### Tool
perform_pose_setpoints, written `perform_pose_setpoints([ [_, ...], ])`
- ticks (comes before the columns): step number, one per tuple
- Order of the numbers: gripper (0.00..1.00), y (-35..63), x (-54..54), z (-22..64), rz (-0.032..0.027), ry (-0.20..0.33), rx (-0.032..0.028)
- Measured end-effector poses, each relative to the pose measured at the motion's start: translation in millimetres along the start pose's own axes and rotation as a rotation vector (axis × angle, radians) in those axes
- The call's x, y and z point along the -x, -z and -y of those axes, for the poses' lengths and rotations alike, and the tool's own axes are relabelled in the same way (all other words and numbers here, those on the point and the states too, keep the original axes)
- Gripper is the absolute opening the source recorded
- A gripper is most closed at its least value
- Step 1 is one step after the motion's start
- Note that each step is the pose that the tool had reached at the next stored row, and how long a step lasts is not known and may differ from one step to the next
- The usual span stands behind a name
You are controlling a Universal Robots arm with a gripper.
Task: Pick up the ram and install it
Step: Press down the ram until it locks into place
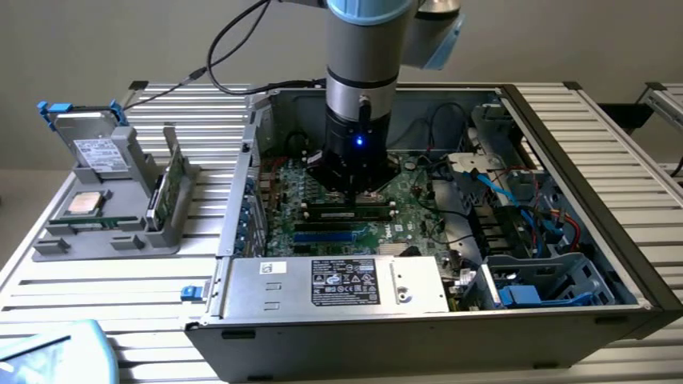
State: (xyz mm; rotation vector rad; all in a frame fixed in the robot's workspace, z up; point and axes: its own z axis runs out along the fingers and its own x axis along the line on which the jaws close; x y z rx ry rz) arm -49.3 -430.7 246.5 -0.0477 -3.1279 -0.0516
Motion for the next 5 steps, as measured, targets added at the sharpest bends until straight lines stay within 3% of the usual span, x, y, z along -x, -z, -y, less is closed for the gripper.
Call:
perform_pose_setpoints([
  [5, 0.1, 0.0, 0.0, 0.0, 0.003, 0.0, 0.0003],
])
